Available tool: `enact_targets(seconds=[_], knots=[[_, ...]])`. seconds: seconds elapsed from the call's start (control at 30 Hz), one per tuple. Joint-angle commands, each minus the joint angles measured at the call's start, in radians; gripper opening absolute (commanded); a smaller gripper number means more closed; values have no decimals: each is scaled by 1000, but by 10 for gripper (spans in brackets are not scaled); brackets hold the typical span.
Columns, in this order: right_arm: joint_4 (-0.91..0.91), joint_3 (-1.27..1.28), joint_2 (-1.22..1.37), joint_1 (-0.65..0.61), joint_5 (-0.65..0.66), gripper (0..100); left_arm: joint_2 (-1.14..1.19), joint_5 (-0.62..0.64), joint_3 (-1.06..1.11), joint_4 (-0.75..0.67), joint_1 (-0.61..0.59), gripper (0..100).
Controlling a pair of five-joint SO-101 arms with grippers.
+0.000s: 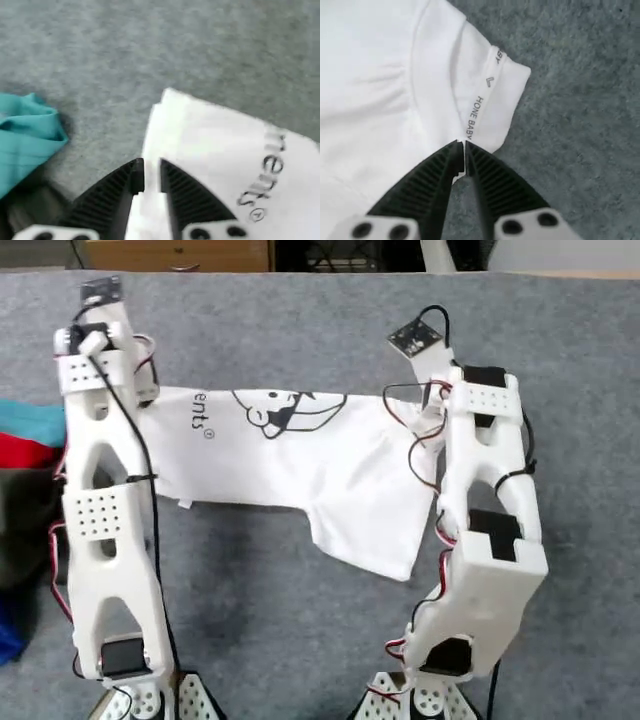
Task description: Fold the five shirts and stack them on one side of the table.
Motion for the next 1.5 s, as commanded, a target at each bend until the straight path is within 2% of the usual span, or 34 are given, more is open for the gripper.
enact_targets(seconds=[0.0,0.17,0.27,0.37,0.43,0.53,0.77,0.97,1.13,1.2,1.33,1.47], knots=[[-31,-53,41,-11,9,15,-17,0,-38,9,-38,216],[-25,-84,108,-6,3,14,-28,-2,-50,9,-38,230],[-29,-85,114,-6,3,14,-28,0,-147,17,-36,222],[-31,-87,111,-2,3,14,-11,0,-225,-11,2,152],[-20,-90,101,29,-5,14,28,0,-188,-81,45,90],[2,-85,62,48,-55,14,132,-2,-82,-267,82,27],[57,-76,-59,40,-61,14,265,0,-45,-485,64,29],[-11,28,-73,-21,-61,14,278,0,-116,-437,64,29],[-52,58,-16,2,-63,14,269,-2,-127,-410,64,29],[-18,35,-18,23,-80,14,264,-2,-148,-377,62,29],[109,-27,-73,8,-144,14,229,-9,-344,-178,59,32],[218,-13,-197,-68,-110,14,127,-9,-334,-75,59,33]])
